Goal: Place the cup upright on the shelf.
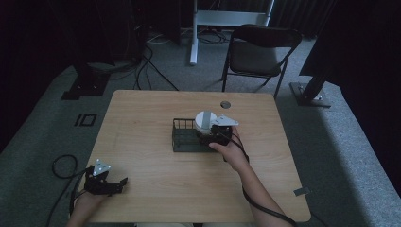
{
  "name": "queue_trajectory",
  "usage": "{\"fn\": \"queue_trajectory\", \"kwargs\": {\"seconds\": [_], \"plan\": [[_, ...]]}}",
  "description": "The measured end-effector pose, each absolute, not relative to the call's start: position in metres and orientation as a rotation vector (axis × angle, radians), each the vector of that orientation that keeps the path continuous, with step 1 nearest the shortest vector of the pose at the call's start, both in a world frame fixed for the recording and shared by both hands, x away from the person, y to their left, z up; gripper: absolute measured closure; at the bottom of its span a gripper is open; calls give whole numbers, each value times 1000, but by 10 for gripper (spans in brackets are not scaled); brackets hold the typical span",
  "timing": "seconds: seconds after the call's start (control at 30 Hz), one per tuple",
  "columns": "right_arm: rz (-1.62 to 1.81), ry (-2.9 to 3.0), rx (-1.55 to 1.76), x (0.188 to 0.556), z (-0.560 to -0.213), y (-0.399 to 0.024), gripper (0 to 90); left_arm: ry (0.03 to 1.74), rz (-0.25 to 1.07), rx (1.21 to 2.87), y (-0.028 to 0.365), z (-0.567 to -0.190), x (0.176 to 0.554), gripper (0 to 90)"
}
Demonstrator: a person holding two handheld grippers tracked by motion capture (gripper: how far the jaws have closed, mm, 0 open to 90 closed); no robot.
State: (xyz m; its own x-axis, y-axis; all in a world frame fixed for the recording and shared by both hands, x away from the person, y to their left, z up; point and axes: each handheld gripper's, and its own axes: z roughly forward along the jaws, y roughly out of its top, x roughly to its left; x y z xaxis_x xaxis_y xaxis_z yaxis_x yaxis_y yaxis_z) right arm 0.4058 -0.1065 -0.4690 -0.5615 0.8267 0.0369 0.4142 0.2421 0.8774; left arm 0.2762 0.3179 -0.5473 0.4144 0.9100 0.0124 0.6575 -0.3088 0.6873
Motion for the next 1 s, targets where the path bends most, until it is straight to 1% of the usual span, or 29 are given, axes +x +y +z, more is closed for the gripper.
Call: {"fn": "queue_trajectory", "kwargs": {"seconds": [0.67, 1.0], "plan": [[1306, 2086, 1134, 394, -470, -115, 111, 1324, 542, 2069, 318, -547, 276, 12], [1326, 2071, 1115, 381, -467, -124, 111, 1324, 542, 2069, 318, -547, 276, 12]]}}
